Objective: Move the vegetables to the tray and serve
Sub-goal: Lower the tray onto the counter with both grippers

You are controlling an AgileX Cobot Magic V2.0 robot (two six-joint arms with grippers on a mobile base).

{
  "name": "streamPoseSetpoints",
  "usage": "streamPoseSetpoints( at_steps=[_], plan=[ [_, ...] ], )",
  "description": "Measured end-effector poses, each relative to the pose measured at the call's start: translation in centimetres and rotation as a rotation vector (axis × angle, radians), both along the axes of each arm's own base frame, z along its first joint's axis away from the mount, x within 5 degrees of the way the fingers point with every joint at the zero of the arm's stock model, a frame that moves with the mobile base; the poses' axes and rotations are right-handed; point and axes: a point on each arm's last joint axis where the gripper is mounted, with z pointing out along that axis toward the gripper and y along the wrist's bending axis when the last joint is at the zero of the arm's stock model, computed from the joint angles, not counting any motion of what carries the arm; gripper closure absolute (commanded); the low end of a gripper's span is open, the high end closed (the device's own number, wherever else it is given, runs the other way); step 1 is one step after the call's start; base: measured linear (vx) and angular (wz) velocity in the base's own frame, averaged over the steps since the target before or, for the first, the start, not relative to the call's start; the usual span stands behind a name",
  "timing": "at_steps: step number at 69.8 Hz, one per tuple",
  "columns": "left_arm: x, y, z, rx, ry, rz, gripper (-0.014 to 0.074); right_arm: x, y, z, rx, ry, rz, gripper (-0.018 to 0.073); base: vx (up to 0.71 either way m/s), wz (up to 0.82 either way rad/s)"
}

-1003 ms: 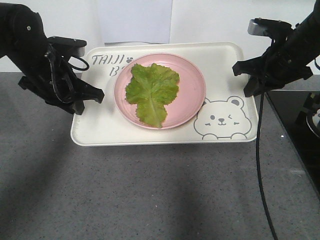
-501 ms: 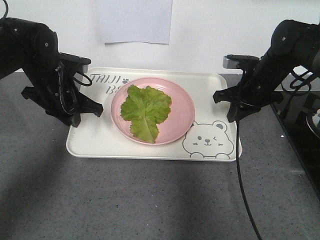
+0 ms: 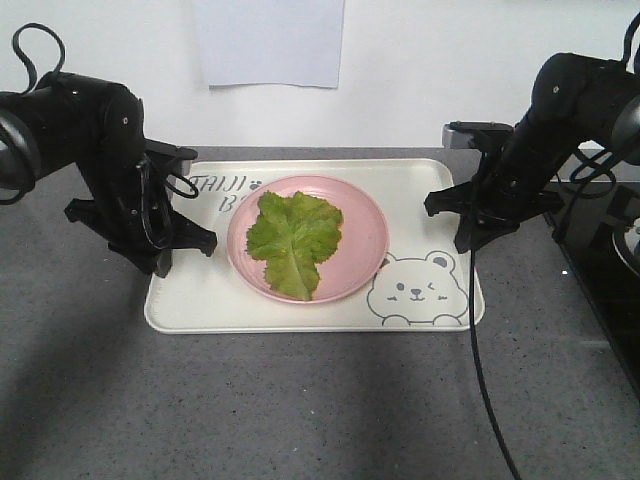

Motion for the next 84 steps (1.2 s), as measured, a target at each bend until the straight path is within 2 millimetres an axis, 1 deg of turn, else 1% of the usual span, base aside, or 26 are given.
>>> streamPoseSetpoints(
  at_steps=[9, 27, 38, 45, 54, 73, 84],
  plan=[
    [0.12, -0.05, -0.47, 0.002, 0.012, 0.003, 0.0602, -0.02, 0.08, -0.01, -0.006, -0.001, 0.004, 0.0559, 0.00, 0.00],
    [0.16, -0.07, -0.55, 0.001, 0.013, 0.004, 0.0602, -0.03, 0.11, -0.03, -0.017, -0.002, 0.009, 0.0550, 0.00, 0.00],
    [0.15, -0.09, -0.55, -0.001, 0.013, 0.005, 0.0601, -0.04, 0.09, -0.04, -0.021, -0.003, 0.019, 0.0519, 0.00, 0.00],
    [0.16, -0.10, -0.60, -0.001, 0.016, 0.005, 0.0596, -0.08, 0.08, -0.05, -0.025, -0.004, 0.041, 0.0477, 0.00, 0.00],
    [0.15, -0.09, -0.60, 0.000, 0.016, 0.005, 0.0573, -0.24, 0.16, -0.07, -0.031, 0.005, 0.074, 0.0398, 0.00, 0.00],
    [-0.02, -0.21, -0.62, 0.001, 0.031, -0.006, 0.0475, -0.37, 0.54, -0.07, -0.025, 0.012, 0.091, 0.0215, 0.00, 0.00],
    [-0.18, -0.21, -0.64, 0.003, 0.048, -0.019, 0.0417, -0.37, 0.78, -0.03, -0.008, 0.010, 0.089, 0.0176, 0.00, 0.00]
  ],
)
